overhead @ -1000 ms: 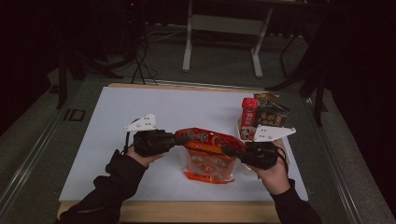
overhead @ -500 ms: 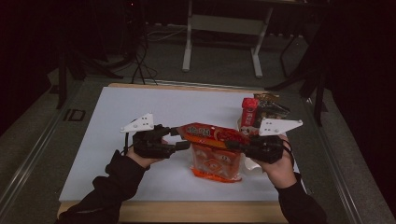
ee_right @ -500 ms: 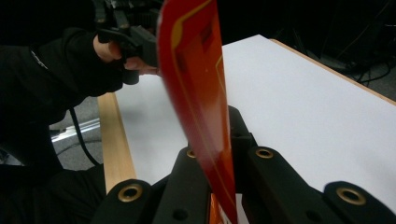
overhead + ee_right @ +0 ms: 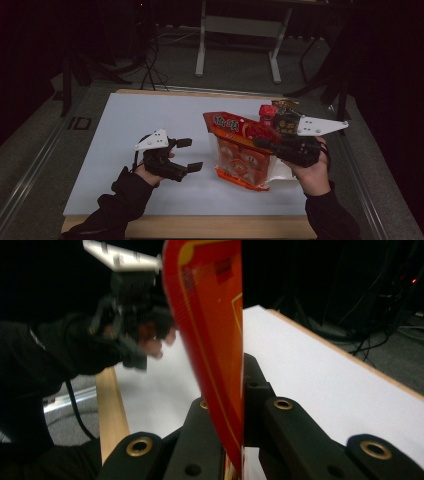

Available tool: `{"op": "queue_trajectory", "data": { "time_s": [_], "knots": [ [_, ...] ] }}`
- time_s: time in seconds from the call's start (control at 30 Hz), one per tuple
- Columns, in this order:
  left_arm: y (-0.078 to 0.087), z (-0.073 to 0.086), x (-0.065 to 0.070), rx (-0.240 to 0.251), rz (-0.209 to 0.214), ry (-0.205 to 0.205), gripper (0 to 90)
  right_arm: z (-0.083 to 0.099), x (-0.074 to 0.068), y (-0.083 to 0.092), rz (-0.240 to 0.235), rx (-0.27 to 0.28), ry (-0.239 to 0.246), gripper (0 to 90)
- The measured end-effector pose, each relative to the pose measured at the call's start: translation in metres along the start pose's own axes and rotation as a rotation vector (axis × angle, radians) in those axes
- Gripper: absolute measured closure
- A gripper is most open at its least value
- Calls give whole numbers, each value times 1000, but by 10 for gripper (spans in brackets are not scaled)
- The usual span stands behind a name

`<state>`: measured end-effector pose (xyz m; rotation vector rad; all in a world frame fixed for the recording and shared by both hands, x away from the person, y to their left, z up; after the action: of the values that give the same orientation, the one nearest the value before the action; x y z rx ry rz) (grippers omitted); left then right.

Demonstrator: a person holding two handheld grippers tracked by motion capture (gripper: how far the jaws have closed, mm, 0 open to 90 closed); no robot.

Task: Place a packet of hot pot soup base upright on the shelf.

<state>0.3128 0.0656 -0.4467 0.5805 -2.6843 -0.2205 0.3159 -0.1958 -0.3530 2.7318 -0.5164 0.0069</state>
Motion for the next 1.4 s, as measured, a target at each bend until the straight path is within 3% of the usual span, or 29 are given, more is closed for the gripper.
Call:
{"op": "queue_trajectory", "data": {
  "time_s": [0.4, 0.63, 0.87, 1.0, 1.4],
  "knots": [
    [-2, 35, 1, -76, -20, 32, 113, -23, 25, 31, 82, 50, -1, 900],
    [5, 54, -3, -104, -40, 47, 114, -24, 48, 52, 149, 48, -21, 900],
    [8, 74, -3, -143, -64, 75, 109, -14, 65, 71, 212, 53, -50, 900],
    [8, 80, -7, -151, -95, 100, 30, -5, 73, 78, 244, 44, -72, 900],
    [6, 87, -11, -135, -106, 119, 26, 30, 85, 78, 265, 10, -134, 900]
  ]
}}
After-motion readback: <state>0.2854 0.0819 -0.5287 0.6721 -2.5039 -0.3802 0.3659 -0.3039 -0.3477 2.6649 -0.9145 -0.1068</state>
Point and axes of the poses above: each handheld gripper's, and its own axes: y roughly backward along the jaws, z roughly out of its underside, x roughly to its right, the point moved 6 cm from there along -y, roughly forward along the jaws, and after that the axes turned 9 degrees about y, right-handed, at the moved point
